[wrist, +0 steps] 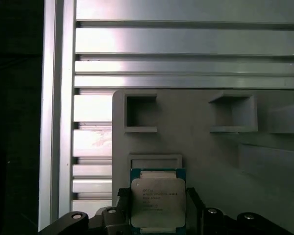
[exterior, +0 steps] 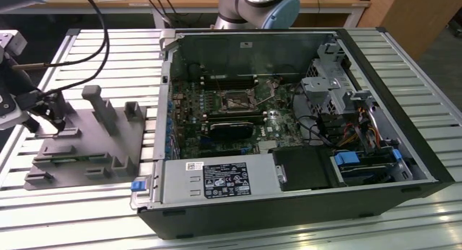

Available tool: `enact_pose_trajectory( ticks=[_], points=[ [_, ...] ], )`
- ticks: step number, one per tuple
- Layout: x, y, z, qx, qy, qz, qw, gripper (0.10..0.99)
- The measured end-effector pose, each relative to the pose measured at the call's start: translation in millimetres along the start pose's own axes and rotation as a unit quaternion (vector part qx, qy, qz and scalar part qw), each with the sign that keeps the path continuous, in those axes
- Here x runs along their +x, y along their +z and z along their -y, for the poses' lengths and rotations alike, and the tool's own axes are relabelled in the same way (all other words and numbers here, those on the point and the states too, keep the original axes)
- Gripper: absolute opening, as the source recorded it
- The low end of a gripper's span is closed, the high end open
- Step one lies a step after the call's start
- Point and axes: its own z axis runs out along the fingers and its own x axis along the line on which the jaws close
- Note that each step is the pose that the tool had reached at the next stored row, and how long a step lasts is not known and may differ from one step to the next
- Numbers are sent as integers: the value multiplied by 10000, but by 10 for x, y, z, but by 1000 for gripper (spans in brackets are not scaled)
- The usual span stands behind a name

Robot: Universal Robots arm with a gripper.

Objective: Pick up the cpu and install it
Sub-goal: 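Pick up the cpu and move it towards the insertion slot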

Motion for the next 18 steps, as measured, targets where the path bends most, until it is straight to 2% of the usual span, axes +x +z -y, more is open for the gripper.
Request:
enact_pose_trajectory(
  ticks=[7, 18],
  points=[
    [-4, -173, -10, 0, 0, 0, 10000, 537],
    [-11, -525, -32, 0, 0, 0, 10000, 537]
  ],
)
